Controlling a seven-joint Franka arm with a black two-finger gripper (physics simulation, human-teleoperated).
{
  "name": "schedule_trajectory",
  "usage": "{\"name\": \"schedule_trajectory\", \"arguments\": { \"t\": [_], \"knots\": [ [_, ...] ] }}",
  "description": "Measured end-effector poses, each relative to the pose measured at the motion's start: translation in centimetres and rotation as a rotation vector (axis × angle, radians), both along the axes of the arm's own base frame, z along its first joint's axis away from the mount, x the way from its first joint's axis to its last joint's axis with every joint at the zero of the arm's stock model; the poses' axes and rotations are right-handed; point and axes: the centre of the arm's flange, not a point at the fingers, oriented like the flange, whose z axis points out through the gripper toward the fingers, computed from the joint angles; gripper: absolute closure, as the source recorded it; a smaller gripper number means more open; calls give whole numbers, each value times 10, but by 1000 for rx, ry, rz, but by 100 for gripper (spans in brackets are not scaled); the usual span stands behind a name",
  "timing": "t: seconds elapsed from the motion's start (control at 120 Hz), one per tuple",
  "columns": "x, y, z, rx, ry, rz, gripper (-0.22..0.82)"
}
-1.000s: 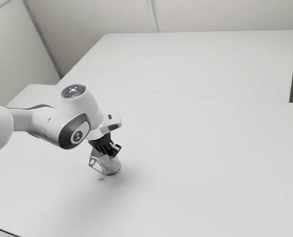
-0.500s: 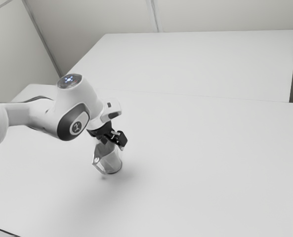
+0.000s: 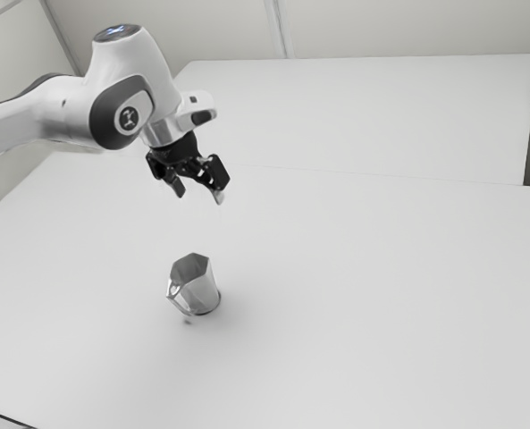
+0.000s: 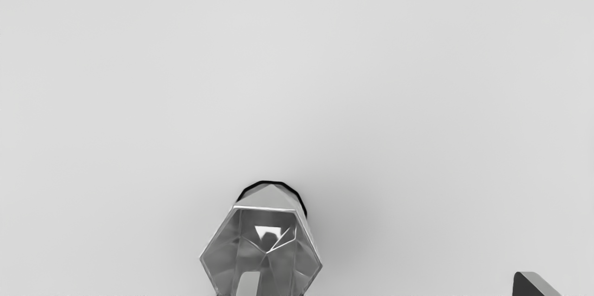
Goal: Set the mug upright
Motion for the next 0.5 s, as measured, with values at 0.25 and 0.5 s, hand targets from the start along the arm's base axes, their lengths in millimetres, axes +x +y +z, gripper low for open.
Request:
{"name": "schedule_trajectory", "arguments": {
  "t": [0.25, 0.5],
  "knots": [
    [13, -1, 52, 9, 42, -4, 0],
    [13, 0, 97, 14, 52, -6, 0]
  ]
}}
